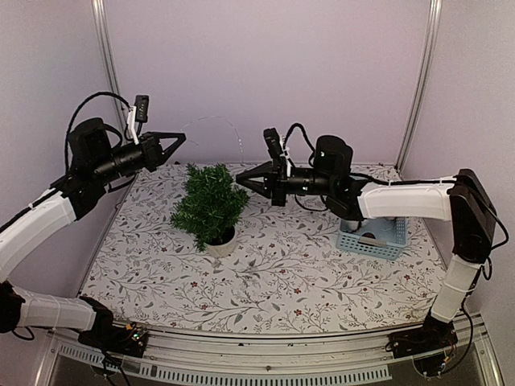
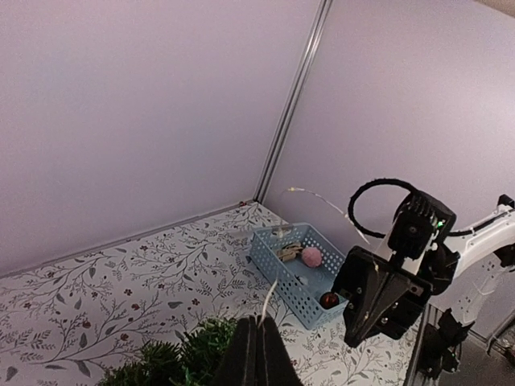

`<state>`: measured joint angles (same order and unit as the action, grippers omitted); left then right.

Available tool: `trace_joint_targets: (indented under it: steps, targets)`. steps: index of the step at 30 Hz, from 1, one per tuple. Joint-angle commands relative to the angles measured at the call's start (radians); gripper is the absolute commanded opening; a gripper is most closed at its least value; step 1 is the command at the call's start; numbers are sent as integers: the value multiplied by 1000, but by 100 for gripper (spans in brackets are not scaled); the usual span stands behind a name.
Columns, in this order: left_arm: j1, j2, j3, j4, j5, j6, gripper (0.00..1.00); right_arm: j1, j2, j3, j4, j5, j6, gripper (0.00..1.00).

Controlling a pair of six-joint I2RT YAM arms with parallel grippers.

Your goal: Decorate the small christmas tree

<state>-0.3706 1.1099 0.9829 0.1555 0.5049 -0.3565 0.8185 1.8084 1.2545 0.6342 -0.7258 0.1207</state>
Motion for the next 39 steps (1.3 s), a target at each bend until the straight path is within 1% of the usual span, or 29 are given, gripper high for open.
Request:
trace_joint_targets:
  steps: [1, 5, 6, 10, 12, 16, 21, 28, 32, 39]
  targets:
    - [33, -38, 14, -110, -14, -32, 0, -25, -120, 7, -137, 45, 129, 0]
    - [69, -49, -9, -151, -15, -65, 0, -58, -118, 40, -260, -17, 305, 0]
    - [78, -41, -6, -193, -11, -75, 0, -66, -111, 39, -271, -36, 371, 0]
    - [105, -6, 1, -242, 8, -106, 0, -77, -50, 54, -268, -119, 559, 0]
    - [115, 8, -1, -251, 12, -115, 0, -89, -21, 57, -232, -145, 669, 0]
    - [125, 28, 2, -280, 13, -136, 0, -111, 30, 67, -181, -159, 795, 0]
    - [131, 37, -9, -312, 39, -171, 0, -116, 84, 111, -180, -169, 866, 0]
    - [132, 70, -40, -312, 113, -269, 0, -120, 162, 166, -192, -181, 945, 0]
    - [132, 79, -66, -298, 111, -300, 0, -127, 190, 191, -216, -171, 957, 0]
    - [131, 49, -88, -285, 130, -328, 0, -126, 199, 196, -235, -218, 954, 0]
